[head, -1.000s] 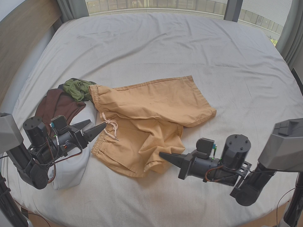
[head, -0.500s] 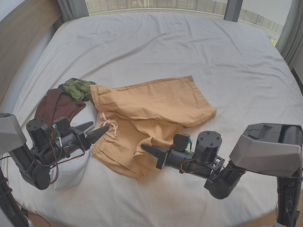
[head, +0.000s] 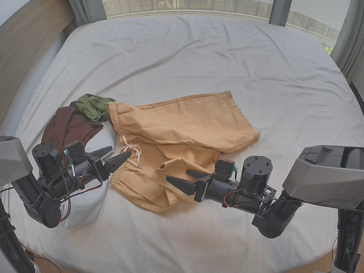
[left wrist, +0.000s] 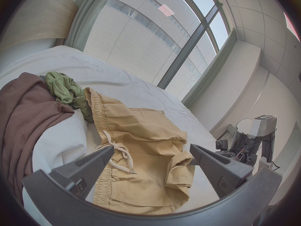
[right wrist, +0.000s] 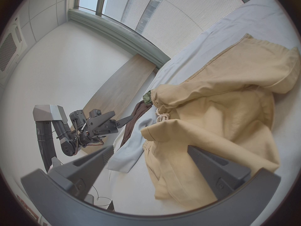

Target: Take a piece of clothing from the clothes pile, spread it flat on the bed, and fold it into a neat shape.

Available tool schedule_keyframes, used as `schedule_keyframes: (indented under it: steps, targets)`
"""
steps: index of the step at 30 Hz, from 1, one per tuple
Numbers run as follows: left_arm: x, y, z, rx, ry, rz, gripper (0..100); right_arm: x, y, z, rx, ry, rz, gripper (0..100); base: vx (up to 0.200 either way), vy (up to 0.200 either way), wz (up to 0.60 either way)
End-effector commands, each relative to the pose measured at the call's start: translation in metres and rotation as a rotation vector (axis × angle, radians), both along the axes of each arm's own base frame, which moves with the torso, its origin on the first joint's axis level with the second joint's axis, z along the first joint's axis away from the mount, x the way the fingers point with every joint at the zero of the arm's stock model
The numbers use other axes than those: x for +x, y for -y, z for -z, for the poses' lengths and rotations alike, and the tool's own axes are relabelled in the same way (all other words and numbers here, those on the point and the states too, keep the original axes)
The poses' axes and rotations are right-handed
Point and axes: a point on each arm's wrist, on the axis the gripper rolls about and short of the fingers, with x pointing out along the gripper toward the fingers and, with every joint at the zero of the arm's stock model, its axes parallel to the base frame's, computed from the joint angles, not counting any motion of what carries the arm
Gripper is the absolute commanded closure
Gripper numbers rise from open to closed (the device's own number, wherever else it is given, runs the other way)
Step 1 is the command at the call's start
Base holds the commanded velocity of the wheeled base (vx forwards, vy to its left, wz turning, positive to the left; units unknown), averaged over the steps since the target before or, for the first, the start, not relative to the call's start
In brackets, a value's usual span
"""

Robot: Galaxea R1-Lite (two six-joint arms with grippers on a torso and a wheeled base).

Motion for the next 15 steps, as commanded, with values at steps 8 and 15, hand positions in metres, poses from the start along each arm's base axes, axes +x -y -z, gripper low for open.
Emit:
schedule_keyframes:
  steps: [8,15]
  targets:
    - [0.0,0.001,0.002,0.0,-0.007,0.003,0,-0.021,0.095,-0.029,-0.079,0.041,0.188,0,0.0,0.0,0.0]
    - [0.0,0.003,0.007,0.006,-0.023,0.009,0,-0.012,0.117,0.005,-0.167,-0.012,0.247,0,0.0,0.0,0.0]
